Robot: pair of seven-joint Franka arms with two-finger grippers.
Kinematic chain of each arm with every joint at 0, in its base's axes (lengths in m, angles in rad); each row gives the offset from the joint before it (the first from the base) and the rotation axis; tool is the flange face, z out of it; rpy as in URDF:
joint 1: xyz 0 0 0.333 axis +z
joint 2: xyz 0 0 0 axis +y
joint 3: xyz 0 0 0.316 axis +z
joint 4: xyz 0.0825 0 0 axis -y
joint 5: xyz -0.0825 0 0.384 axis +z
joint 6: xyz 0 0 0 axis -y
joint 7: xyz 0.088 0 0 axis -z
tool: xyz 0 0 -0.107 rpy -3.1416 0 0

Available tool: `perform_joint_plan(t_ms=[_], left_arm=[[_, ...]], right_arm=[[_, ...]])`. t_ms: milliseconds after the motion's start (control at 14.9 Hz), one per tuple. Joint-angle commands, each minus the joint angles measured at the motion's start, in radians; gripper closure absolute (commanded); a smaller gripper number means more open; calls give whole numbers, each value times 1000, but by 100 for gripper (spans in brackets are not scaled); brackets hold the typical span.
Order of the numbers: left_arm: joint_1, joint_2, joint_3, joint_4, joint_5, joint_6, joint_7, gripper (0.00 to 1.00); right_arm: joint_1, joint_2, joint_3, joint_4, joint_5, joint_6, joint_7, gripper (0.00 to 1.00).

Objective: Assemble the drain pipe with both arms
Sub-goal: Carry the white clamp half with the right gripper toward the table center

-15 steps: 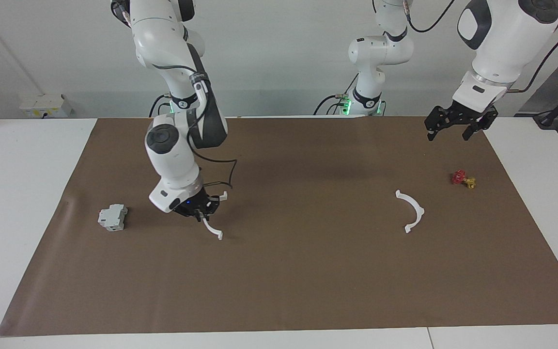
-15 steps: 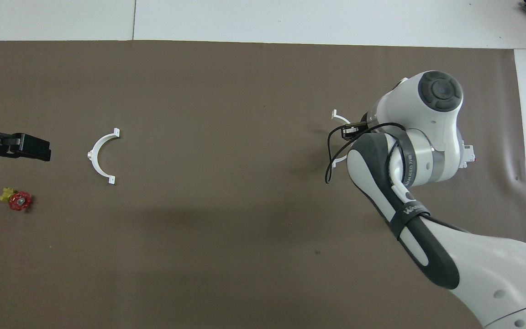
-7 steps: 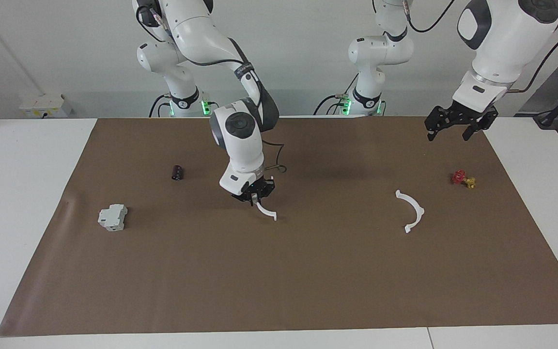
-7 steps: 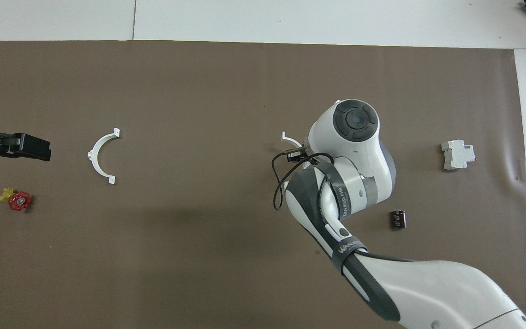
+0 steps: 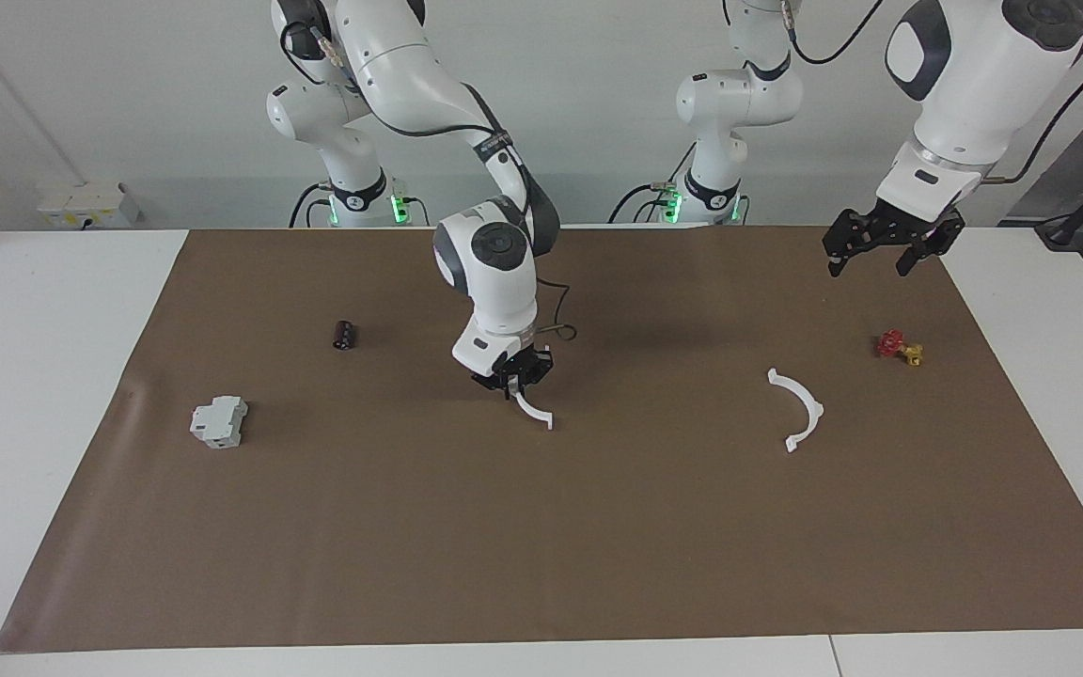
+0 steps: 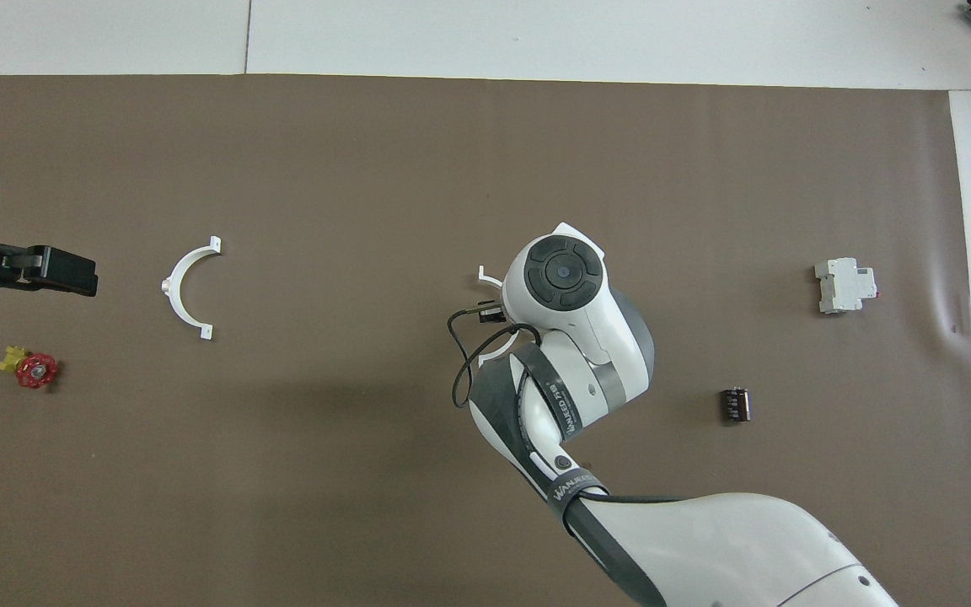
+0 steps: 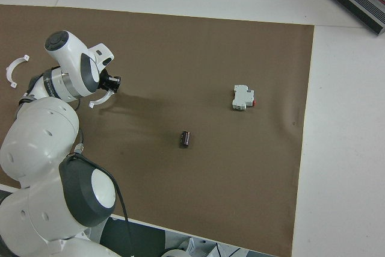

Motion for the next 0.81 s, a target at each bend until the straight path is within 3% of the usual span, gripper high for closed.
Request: perform_joint_plan(t_ms=[0,739], left_arm=[[-8,-34,8,-41,-11,27,0,0],[-8,-32,8,-41,-11,29,0,0]], right_arm=[[31,8,-2,-20,-39,41,41,100],[44,19,0,-22,-46,71,119,100]])
